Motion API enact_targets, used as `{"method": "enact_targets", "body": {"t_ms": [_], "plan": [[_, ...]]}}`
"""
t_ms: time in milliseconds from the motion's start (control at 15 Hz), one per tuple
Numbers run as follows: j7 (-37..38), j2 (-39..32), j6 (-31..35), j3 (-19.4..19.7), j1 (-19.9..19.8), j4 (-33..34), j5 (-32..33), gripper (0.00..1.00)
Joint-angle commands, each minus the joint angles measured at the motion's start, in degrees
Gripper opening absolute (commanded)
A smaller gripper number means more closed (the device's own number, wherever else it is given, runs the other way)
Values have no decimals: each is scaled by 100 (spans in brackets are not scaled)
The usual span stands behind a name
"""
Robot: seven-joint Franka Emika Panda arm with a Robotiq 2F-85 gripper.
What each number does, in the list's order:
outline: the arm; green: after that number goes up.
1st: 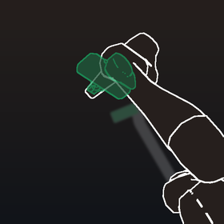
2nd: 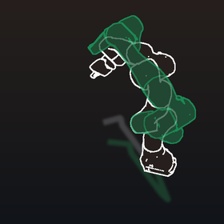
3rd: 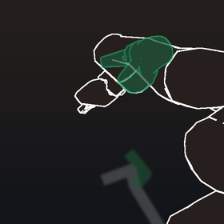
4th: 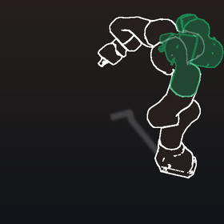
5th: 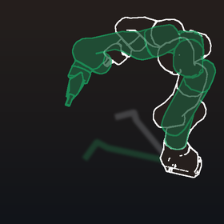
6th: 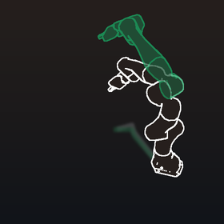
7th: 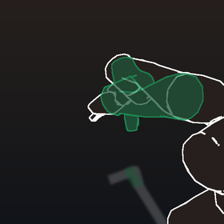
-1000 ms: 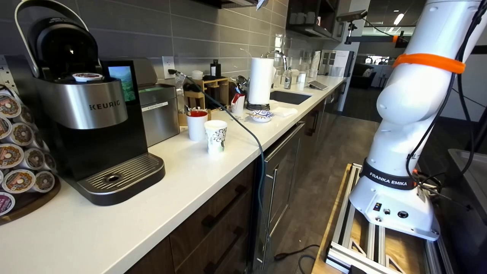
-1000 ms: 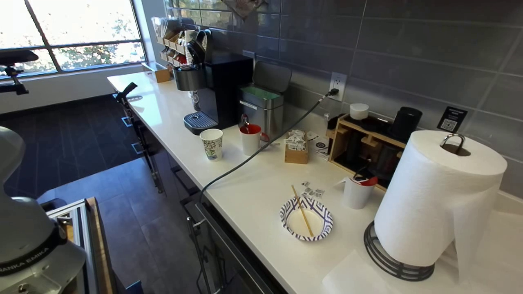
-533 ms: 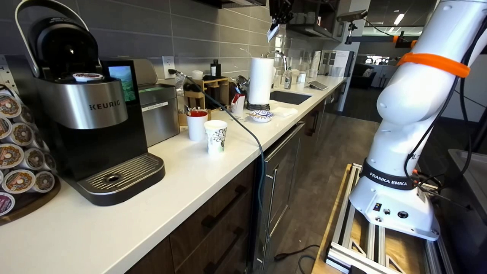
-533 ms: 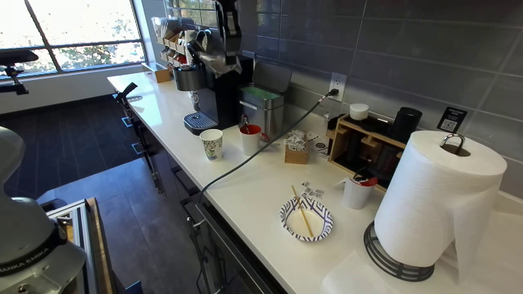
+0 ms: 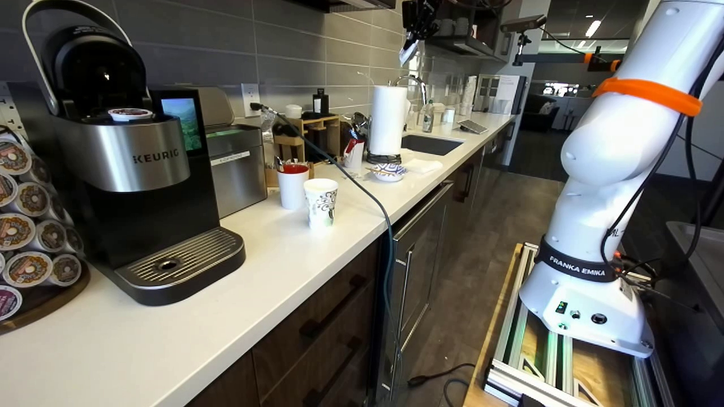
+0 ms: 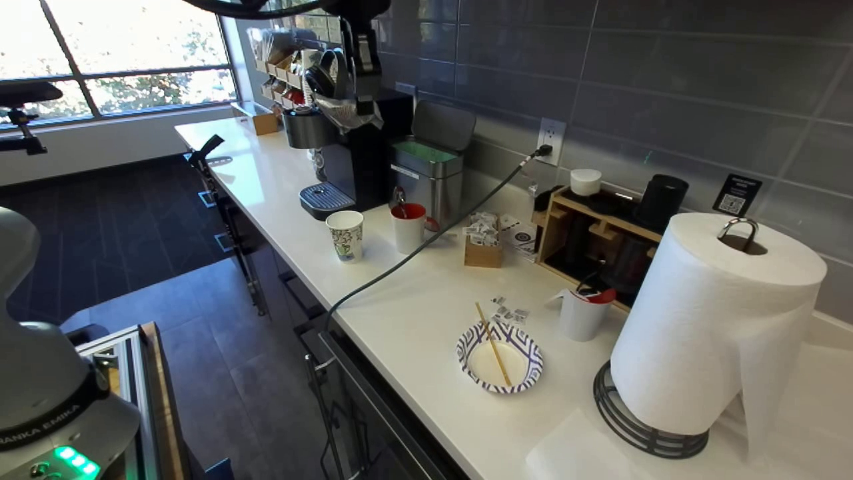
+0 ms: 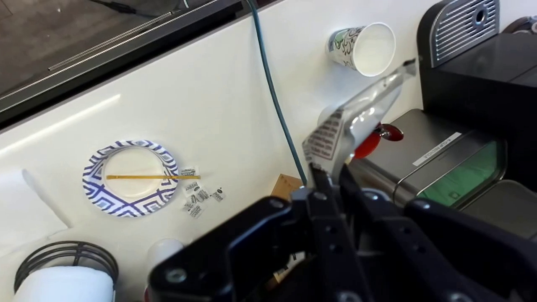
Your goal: Remove a white sachet from the cabinet and put it on the counter
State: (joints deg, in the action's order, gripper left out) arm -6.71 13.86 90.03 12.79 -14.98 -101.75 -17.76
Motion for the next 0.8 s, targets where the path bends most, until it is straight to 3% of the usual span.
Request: {"method": "enact_targets", "body": {"t_ms": [0, 400, 733], "plan": [[-92, -63, 625, 40, 235, -403, -253, 2], [466, -323, 2668, -184, 362, -1626, -11, 2], [795, -972, 3517, -307, 472, -1944, 86, 2]]}}
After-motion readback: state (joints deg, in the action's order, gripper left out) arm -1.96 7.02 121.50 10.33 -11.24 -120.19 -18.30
